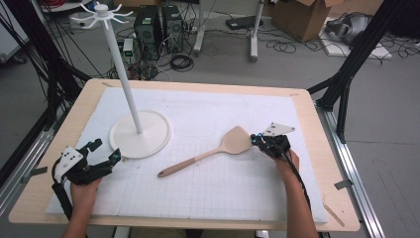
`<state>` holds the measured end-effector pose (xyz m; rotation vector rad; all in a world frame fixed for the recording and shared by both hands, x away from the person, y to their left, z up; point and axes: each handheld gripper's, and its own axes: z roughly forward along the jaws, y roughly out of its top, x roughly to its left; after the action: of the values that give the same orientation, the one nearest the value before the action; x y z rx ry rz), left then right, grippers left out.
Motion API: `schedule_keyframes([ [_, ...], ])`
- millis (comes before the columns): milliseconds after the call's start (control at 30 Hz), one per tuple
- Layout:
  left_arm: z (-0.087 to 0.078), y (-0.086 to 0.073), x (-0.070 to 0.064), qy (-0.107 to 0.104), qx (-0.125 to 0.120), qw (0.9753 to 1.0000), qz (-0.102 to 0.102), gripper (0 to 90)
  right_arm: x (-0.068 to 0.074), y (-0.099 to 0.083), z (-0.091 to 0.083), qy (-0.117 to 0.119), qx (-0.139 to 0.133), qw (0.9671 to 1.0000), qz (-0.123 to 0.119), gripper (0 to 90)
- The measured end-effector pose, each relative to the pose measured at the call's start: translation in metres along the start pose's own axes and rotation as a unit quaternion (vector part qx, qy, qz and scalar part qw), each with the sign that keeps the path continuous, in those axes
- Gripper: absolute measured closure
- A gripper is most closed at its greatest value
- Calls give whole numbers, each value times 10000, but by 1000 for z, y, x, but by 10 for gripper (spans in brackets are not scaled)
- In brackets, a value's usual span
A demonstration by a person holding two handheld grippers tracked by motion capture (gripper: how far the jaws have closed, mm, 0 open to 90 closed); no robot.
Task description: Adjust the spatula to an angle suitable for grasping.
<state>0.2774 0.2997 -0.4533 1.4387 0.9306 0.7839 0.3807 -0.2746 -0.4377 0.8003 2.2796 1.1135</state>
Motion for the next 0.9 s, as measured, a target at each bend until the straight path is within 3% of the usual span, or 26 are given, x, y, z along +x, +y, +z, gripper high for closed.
schedule_keyframes([
  [900,0,0,0,-11,-4,10000,-1,192,26,8,9,399,-183,9990,-29,896],
])
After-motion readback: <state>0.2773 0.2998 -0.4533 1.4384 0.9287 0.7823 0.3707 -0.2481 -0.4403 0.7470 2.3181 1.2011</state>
